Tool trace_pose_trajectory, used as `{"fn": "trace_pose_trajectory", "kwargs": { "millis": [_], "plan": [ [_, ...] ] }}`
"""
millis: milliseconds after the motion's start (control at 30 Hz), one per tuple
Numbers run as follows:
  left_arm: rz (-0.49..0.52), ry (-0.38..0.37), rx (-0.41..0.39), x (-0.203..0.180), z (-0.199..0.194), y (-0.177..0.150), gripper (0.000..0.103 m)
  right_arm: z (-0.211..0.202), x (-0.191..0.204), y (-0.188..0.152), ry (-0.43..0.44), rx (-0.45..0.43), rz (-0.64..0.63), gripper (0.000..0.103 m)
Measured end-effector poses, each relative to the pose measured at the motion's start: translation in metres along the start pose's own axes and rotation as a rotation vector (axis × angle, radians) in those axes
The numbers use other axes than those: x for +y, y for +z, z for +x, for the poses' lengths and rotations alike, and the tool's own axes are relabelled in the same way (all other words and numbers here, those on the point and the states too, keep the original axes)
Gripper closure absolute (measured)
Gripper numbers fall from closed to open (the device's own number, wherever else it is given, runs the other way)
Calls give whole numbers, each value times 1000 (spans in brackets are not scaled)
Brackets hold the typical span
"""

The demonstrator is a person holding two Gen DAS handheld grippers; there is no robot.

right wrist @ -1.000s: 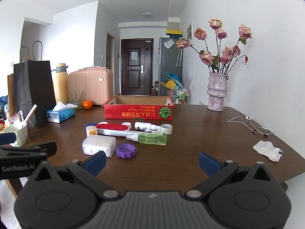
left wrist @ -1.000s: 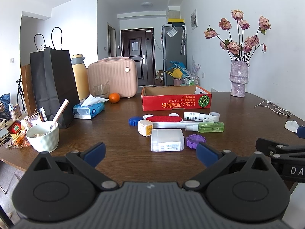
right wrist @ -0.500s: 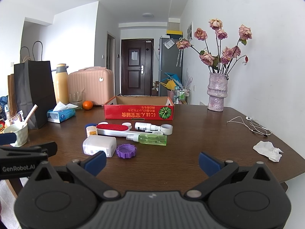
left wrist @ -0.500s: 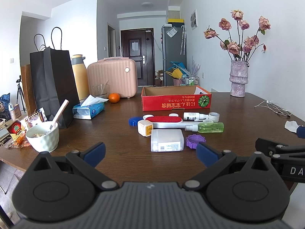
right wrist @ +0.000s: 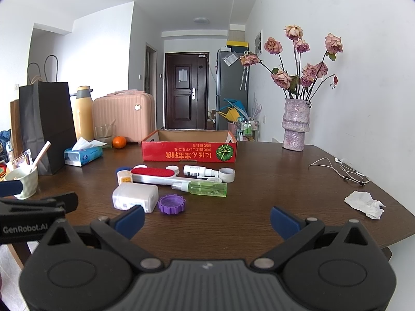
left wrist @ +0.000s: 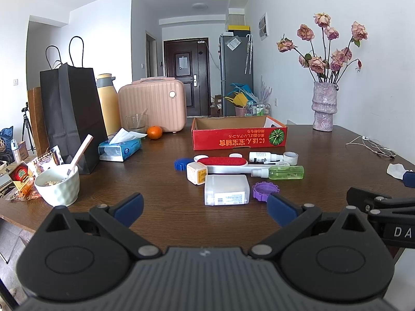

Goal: Organize rigid objects

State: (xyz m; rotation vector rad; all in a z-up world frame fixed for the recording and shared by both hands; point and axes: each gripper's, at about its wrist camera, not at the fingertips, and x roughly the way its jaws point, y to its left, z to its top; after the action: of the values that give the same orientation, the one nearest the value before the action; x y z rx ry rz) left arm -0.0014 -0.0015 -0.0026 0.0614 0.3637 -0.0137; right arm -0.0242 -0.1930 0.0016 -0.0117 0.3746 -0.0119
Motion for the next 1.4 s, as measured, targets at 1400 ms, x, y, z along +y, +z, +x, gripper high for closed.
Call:
{"fn": "trace_pose_trajectory", "kwargs": {
  "millis": [1400],
  "plan": [
    [-39,-9,133,10,106,-6,0,101,10,-4,40,93,-26,0]
  ]
}}
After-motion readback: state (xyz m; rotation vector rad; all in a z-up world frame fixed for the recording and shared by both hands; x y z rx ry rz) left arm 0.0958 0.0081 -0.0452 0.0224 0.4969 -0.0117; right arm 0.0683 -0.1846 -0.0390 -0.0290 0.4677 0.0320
